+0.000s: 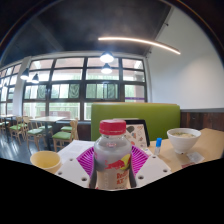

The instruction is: Pour water

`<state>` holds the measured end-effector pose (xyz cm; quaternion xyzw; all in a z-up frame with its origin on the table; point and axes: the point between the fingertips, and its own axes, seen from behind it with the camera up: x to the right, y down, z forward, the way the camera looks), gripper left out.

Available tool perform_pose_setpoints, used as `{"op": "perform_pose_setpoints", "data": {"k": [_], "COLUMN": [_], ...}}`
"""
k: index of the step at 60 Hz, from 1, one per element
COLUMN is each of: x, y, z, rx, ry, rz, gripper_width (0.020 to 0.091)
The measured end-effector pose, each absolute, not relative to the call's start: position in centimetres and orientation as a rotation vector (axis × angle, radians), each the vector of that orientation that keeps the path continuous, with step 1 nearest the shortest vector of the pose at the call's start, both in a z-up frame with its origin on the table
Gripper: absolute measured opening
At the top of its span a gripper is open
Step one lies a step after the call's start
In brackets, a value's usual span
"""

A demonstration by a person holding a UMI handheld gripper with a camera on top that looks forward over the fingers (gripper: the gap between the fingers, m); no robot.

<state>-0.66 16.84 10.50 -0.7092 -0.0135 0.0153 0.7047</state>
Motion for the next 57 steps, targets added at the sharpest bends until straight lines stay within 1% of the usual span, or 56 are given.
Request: {"op": "perform_pose_setpoints", "data": {"k": [1,3,4,8,9,10,11,15,17,19,25,31,44,57], "x": [-0.3,-0.6,-0.9,-1.4,-0.8,-0.7,-0.5,-0.3,-0.2,0.1,0.8,0.9,-0.8,-3.5], "y": [16.6,17.0,16.7,17.1,16.9,16.9,16.5,16.1,15.7,15.2,13.0,9.3,-2.9,-14.1], "z": [10.8,9.7,10.2,9.5,9.7,9.2,9.0,7.5,7.4,7.2,8.6,10.5,14.6,16.3], "rx": [-1.579,-1.592,-1.584,-1.591,-1.603,-1.625,-1.651,-1.732,-1.749,-1.753,-1.75,-1.725,-1.694,-1.669], "ry": [-0.028,-0.038,-0.021,-0.021,-0.02,-0.019,-0.017,-0.021,-0.008,0.014,0.034,0.016,-0.018,-0.082], "rz": [0.035,0.025,0.037,0.043,0.045,0.043,0.041,0.046,0.062,0.074,0.079,0.078,0.115,0.211], "gripper_width": [0.046,0.0474,0.0483,0.0538,0.0554,0.0585,0.0634,0.0849,0.0847,0.083,0.0844,0.0829,0.0829,0.0826]}}
